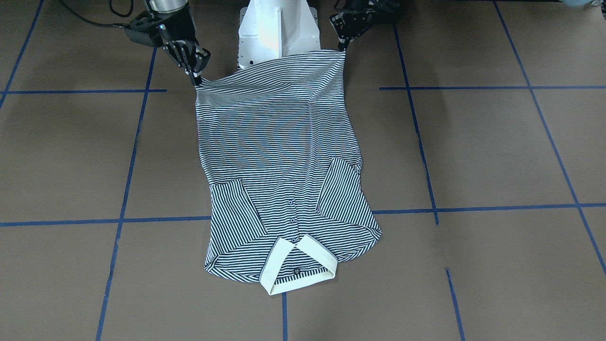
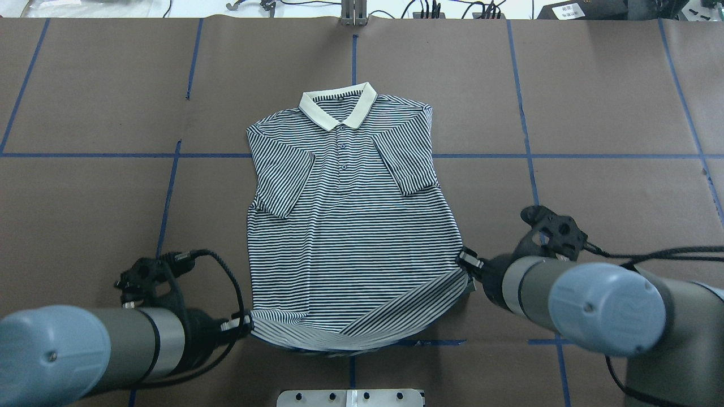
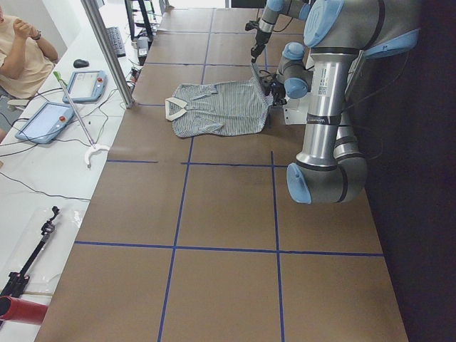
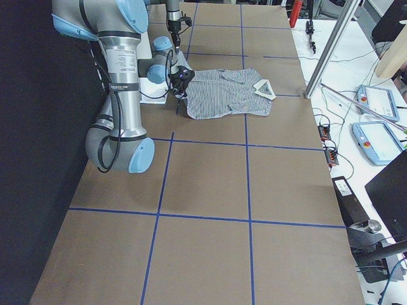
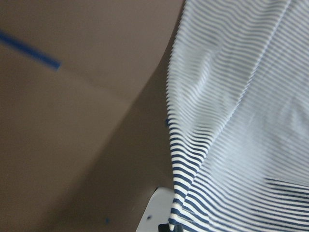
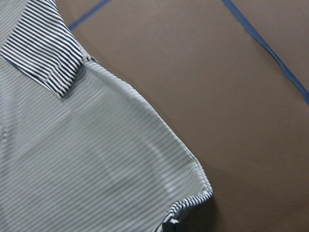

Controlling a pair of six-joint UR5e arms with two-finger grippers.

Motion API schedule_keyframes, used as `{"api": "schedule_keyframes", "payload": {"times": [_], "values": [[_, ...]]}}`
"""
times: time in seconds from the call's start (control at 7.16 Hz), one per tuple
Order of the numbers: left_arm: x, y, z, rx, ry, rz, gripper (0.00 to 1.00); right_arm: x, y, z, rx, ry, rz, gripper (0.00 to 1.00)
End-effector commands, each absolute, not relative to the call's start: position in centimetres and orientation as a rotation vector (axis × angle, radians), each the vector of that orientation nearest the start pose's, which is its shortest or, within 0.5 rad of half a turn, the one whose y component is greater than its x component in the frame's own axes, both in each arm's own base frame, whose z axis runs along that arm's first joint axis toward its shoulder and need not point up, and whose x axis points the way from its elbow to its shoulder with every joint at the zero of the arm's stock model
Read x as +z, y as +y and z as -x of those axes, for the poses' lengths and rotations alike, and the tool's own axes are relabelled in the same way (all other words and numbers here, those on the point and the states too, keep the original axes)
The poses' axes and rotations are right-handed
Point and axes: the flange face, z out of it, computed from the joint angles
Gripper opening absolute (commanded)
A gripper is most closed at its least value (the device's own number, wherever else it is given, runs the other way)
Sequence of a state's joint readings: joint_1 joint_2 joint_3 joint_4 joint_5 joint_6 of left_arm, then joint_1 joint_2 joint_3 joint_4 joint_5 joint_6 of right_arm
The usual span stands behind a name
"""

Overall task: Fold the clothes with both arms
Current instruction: 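Lift the hem with both grippers and fold it toward the collar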

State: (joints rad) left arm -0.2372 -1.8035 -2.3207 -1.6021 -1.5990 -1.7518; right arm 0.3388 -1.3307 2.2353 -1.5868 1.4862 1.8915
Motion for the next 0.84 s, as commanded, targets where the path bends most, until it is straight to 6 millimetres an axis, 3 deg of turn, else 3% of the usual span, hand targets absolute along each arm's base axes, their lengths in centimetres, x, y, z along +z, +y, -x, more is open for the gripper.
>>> {"api": "schedule_keyframes", "payload": {"times": [0.0,0.14,0.42,0.56,0.7], "values": [[23.2,-35.6,-44.3,-0.376,0.910,-0.194,0.00,25.9,-43.1,41.8,0.649,-0.812,-0.160,0.00],[25.7,-40.2,-45.7,-0.425,0.910,-0.226,0.00,27.1,-48.0,43.1,0.659,-0.792,-0.183,0.00],[31.9,-50.0,-44.9,-0.444,0.918,-0.357,0.00,30.8,-57.8,46.3,0.731,-0.790,-0.220,0.00],[32.7,-53.8,-45.6,-0.464,0.908,-0.380,0.00,30.7,-62.0,47.2,0.765,-0.781,-0.233,0.00],[32.7,-56.1,-45.6,-0.463,0.894,-0.417,0.00,31.2,-64.6,48.5,0.780,-0.744,-0.233,0.00]]}}
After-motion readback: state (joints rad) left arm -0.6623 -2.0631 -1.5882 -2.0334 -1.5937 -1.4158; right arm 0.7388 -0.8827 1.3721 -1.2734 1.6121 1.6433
